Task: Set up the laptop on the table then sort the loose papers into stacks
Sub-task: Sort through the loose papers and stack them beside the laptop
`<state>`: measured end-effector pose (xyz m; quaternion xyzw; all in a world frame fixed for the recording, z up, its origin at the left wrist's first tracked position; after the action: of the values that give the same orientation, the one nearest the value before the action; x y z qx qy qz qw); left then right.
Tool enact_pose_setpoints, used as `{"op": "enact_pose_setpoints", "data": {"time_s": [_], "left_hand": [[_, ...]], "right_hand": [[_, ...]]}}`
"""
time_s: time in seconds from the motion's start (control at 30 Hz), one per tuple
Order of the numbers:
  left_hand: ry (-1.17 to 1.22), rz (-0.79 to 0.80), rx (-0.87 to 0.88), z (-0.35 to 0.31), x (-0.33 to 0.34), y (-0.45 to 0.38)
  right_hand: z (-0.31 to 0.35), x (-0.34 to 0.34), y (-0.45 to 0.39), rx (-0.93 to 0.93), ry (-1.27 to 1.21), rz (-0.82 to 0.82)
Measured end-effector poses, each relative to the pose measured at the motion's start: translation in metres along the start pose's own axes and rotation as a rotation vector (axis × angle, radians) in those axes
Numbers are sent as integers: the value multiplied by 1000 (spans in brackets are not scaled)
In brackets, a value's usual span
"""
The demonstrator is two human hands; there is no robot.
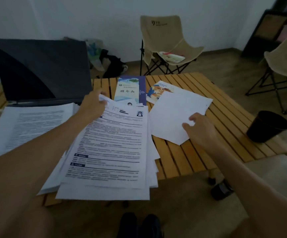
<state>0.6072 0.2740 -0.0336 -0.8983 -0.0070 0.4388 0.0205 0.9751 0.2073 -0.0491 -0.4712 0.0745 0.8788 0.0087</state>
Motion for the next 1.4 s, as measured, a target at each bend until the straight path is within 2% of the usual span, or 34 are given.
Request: {"op": "enact_pose_setpoints", "data": {"time_s": [0.1,0.2,0.27,0.33,0.43,0.5,0.57,0.63,0.7,0.77,0.83,0.9,0.97,1.0,1.07,1.13,1.2,1.3,1.4], "left_hand": [[-55,-15,-46,8,11,0],[-296,-143,-77,7,21,8],[-373,-153,-13,5,32,15],[-465,-59,70,5,46,21],[-487,-38,69,3,52,26],[-413,-33,94,-10,50,28],[-321,50,228,-41,50,37],[-266,160,442,-82,51,53],[-272,234,577,-120,53,69],[-208,253,598,-146,50,74],[-106,162,526,-167,34,75],[173,103,328,-174,7,70],[477,190,219,-169,-25,65],[561,266,208,-164,-40,67],[631,385,198,-150,-62,74],[622,425,167,-138,-70,82],[621,453,137,-128,-71,88],[537,445,100,-113,-77,90],[362,575,51,-105,-89,87]], "right_hand": [[-29,0,-27,149,55,32],[-40,3,-45,218,166,105],[-29,-2,-44,182,79,113],[-23,-8,-41,175,-64,139],[-18,-15,-30,208,-349,97],[-10,-21,-17,138,-434,10],[5,-32,-5,45,-531,-31],[20,-45,6,-14,-843,20],[34,-56,19,-38,-1127,103],[42,-64,30,-76,-1311,193],[40,-67,37,-114,-1408,218],[29,-70,39,-142,-1275,34],[9,-79,41,-113,-881,-262],[0,-81,41,-96,-786,-306],[-12,-79,39,-157,-887,-140],[-13,-75,34,-298,-994,113],[-1,-72,39,-426,-1032,288],[14,-66,46,-390,-1138,394],[21,-66,52,-337,-1037,478]]}}
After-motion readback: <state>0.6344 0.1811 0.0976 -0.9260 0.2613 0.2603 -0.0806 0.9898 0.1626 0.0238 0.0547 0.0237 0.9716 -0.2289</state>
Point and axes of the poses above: each hand's wrist, its own y-axis away from the middle knuckle, its own x-axis out of the palm, z = x × y, the point moved 2 cm from there along -y, towards the middle knuckle, and after that the axes turned 14 degrees about z, right-handed, at the moved point
